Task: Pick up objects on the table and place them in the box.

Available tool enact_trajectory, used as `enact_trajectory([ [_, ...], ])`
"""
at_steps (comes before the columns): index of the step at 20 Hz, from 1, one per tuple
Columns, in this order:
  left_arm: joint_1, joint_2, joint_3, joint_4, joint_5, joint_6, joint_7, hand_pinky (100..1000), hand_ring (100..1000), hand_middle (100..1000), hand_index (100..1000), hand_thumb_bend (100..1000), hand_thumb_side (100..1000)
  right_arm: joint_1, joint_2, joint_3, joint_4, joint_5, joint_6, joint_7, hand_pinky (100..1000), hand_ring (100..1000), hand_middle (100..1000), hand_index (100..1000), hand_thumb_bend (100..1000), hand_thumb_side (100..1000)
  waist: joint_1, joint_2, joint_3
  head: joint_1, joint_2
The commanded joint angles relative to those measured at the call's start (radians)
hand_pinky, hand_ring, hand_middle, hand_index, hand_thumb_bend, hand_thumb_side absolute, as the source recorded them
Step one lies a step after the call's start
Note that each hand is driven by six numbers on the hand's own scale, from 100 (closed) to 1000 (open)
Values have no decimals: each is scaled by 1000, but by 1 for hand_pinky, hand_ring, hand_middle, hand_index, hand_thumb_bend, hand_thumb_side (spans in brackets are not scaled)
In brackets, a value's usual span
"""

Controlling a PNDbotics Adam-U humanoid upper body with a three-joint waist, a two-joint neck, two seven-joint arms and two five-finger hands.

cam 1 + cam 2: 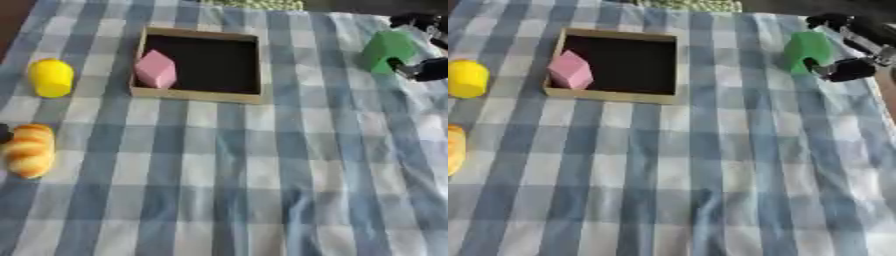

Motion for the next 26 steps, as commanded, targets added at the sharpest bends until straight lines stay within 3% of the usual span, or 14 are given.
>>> enact_trajectory([
  [1,-7,10,1,-13,-4,-1,-4,1000,861,799,839,100,559,-21,-33,-11,3,19,-1,3,1000,1000,921,1000,217,489,-6,-5,1,-1,-16],
  [12,-9,9,-1,-11,-7,0,-9,1000,863,800,840,100,563,-41,-24,-24,34,74,21,-20,1000,1000,917,1000,220,537,-8,2,5,-5,-21],
  [21,-11,8,-6,-10,-9,2,-16,1000,865,801,840,100,566,-52,-16,-22,57,100,28,-35,1000,1000,881,1000,143,549,-8,9,7,-5,-24],
  [26,-12,8,-8,-10,-10,1,-18,1000,866,802,840,100,567,-58,-10,-20,79,131,38,-35,1000,1000,810,1000,100,565,-8,12,10,-4,-25],
])
